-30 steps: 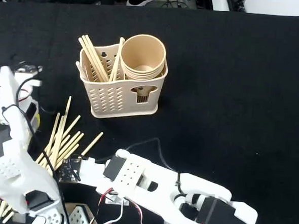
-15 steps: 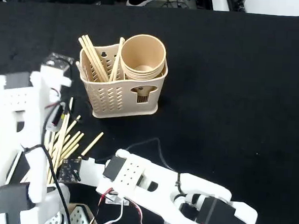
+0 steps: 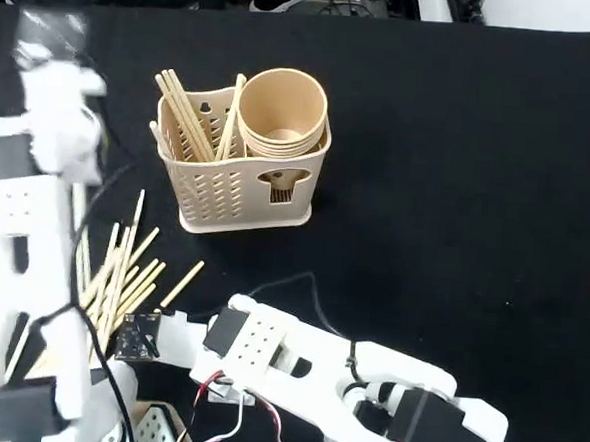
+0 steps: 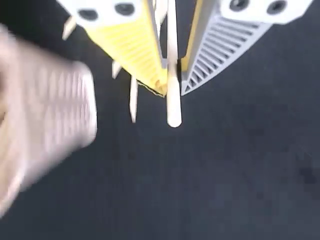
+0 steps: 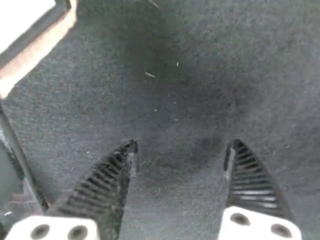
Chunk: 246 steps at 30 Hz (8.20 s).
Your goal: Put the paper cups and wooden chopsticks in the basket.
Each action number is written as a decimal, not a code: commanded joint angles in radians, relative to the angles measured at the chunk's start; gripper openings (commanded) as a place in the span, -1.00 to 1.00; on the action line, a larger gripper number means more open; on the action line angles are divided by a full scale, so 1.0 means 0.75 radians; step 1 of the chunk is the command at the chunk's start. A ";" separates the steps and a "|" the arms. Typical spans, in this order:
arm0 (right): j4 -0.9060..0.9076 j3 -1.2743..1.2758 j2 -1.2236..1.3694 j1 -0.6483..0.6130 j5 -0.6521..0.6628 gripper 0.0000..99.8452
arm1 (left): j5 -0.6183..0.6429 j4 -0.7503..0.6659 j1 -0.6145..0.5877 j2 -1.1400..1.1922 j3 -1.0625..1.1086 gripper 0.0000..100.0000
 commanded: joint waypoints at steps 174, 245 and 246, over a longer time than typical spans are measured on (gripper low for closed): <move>-0.256 0.856 -1.664 1.718 -0.227 -0.79 | 0.260 -1.049 0.619 -1.264 0.778 -0.94; -0.248 0.860 -1.664 1.718 -0.227 -0.79 | -1.252 -0.342 -0.553 0.696 0.525 -0.52; -0.248 0.860 -1.664 1.718 -0.227 -0.79 | -1.252 -0.350 -0.553 0.724 0.527 -0.52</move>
